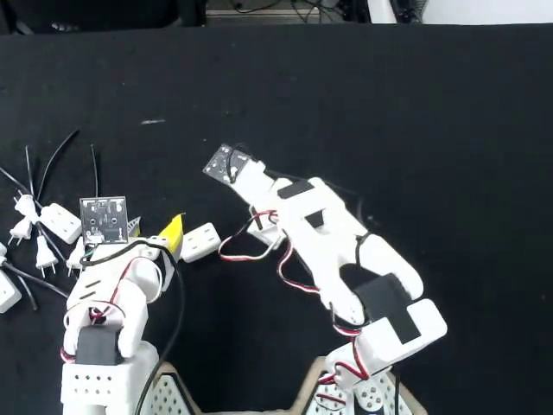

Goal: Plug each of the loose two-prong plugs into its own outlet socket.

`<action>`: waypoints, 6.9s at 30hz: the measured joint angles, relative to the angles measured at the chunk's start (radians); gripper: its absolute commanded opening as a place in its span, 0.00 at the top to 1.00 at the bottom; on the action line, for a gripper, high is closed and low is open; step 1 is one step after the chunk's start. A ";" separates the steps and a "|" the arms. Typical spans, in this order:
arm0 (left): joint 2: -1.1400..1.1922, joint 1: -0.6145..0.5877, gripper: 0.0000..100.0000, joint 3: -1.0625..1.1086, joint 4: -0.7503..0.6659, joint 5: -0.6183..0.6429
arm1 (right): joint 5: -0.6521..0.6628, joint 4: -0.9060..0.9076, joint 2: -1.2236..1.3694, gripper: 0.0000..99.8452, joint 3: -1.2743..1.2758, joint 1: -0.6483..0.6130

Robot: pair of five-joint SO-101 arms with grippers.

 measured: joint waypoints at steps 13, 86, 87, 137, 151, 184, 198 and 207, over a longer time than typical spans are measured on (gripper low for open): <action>0.000 0.000 0.77 0.000 0.000 0.000 | -0.006 -0.029 -0.302 0.99 0.196 -0.038; -0.017 0.118 0.77 -0.025 0.005 -0.083 | -0.236 -0.617 -1.123 0.99 0.891 -0.328; -0.017 0.118 0.77 -0.025 0.005 -0.083 | -0.238 -0.617 -1.125 0.99 0.891 -0.328; -0.017 0.118 0.77 -0.009 -0.002 -0.084 | -0.239 -0.508 -1.227 0.99 0.891 -0.330; -0.006 0.117 0.77 -0.003 0.009 -0.087 | -0.239 -0.393 -1.438 0.99 0.888 -0.338; -0.005 0.003 0.77 -0.026 0.009 0.014 | -0.239 -0.348 -1.438 0.99 0.919 -0.322; -0.005 0.012 0.77 -0.026 0.009 0.014 | -0.239 -0.465 -1.069 0.99 0.856 -0.327; -0.005 0.100 0.77 -0.026 0.009 -0.038 | -0.239 -0.483 -1.048 0.99 0.848 -0.374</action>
